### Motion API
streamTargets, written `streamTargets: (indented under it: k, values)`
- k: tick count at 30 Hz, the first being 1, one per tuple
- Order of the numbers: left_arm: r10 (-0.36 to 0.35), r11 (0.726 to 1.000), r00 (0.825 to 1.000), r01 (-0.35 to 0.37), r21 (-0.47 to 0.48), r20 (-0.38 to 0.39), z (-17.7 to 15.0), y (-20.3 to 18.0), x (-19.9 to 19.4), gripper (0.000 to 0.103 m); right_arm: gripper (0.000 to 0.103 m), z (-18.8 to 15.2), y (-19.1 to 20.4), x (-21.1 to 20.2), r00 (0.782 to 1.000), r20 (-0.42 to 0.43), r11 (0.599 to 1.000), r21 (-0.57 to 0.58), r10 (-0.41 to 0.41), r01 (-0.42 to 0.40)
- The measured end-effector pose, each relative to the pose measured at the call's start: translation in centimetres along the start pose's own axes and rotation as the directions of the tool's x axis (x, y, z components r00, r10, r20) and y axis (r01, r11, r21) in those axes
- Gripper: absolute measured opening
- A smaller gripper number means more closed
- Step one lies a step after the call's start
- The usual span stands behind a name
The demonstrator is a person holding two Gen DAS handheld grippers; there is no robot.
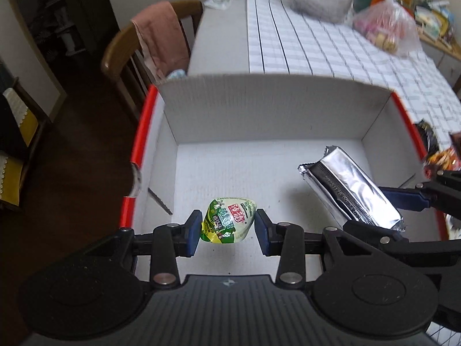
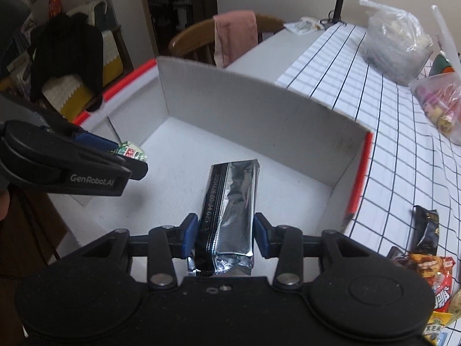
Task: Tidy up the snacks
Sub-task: 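Carry both snacks into the red box and open both tools, then withdraw both tools from the box back over the snack pile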
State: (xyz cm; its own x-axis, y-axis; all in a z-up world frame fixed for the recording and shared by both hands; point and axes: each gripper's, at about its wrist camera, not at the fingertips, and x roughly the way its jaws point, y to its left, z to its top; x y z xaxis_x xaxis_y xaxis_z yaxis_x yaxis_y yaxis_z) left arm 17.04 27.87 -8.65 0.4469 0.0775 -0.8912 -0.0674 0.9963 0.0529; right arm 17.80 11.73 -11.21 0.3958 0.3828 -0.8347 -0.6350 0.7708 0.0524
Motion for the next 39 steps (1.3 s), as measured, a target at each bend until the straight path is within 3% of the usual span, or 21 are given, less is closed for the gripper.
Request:
streamTargets:
  k: [12,19,23,24,27,30,36,39]
  values:
    - [-0.007,0.999,0.991,0.014,0.052,-0.136,-0.1,-0.7,3.6,0.04,0.04,-0.3,1.0,2.0,0.996,-0.084,1.0,-0.011,-0.004,0.004]
    - [-0.005,0.999,0.988,0.012,0.044,-0.153,-0.4,-0.6,4.1,0.042,0.044,-0.4,0.9,2.1,0.996,-0.083,1.0,-0.011,-0.016,0.015]
    - [-0.017,0.999,0.992,0.021,0.026,-0.125,-0.4,-0.2,3.4,0.046,0.048,-0.5,0.6,1.3,0.998,-0.064,1.0,0.012,-0.009,0.01]
    - [-0.021,1.0,0.993,0.023,0.02,-0.118,-0.4,-0.1,3.2,0.051,0.049,-0.5,0.5,1.0,0.998,-0.057,1.0,0.017,-0.004,0.005]
    - [-0.045,0.999,0.995,0.045,-0.001,-0.093,-0.7,0.5,2.2,0.052,0.052,-0.6,0.4,-0.1,0.999,-0.034,0.999,0.033,0.012,-0.011]
    - [-0.054,0.999,0.997,0.054,-0.009,-0.056,-1.1,0.6,0.9,0.054,0.062,-0.8,0.3,-1.6,1.0,0.001,0.998,0.054,0.02,-0.02]
    - [-0.072,0.997,0.997,0.072,-0.013,0.033,-1.6,0.6,-2.1,0.056,0.064,-1.0,-0.2,-4.4,0.998,0.061,0.996,0.082,0.024,-0.029]
    - [-0.085,0.996,0.993,0.086,-0.006,0.078,-2.0,0.3,-3.7,0.057,0.072,-1.3,-0.4,-5.8,0.996,0.092,0.995,0.091,0.022,-0.031]
